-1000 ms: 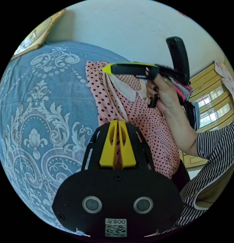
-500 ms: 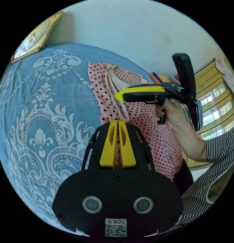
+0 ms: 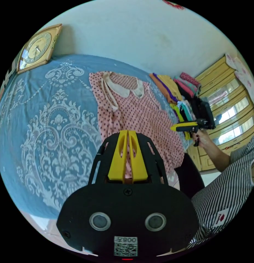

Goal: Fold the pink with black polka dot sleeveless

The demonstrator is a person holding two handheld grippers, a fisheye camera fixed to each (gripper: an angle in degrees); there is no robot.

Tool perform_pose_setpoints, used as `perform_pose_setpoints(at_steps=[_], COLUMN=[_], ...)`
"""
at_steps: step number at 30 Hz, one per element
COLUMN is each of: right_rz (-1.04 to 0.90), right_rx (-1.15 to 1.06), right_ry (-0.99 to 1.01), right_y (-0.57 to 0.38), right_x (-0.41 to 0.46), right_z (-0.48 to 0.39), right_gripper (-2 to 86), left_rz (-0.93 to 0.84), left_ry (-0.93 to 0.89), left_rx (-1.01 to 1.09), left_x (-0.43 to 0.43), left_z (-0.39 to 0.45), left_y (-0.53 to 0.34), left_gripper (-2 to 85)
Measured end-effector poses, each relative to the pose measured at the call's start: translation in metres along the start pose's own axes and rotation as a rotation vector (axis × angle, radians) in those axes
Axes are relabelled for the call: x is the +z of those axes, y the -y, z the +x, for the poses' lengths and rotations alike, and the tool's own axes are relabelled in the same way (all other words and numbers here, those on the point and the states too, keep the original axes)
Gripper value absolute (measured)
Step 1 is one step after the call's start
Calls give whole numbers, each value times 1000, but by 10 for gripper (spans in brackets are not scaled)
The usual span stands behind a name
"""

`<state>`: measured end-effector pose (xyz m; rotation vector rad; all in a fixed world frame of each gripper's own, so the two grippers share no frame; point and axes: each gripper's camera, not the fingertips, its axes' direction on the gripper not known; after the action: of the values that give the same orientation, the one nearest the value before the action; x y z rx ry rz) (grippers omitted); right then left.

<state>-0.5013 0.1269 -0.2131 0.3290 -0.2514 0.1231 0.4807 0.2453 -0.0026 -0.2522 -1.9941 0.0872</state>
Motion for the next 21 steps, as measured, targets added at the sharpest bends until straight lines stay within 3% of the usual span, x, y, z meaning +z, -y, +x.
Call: perform_pose_setpoints(at_steps=[7, 13, 21], right_rz=[-59, -89, 39], right_rx=[142, 233, 220], right_ry=[-217, -202, -347], right_y=[-143, -223, -300], right_x=[-29, -11, -25], right_z=[29, 53, 37], right_gripper=[1, 2, 2], left_rz=[-206, -268, -283], left_ry=[221, 203, 176], left_rx=[8, -64, -147], left_x=[-6, 12, 5], left_z=[73, 87, 103], left_y=[-78, -96, -109], left_gripper=[2, 2, 3])
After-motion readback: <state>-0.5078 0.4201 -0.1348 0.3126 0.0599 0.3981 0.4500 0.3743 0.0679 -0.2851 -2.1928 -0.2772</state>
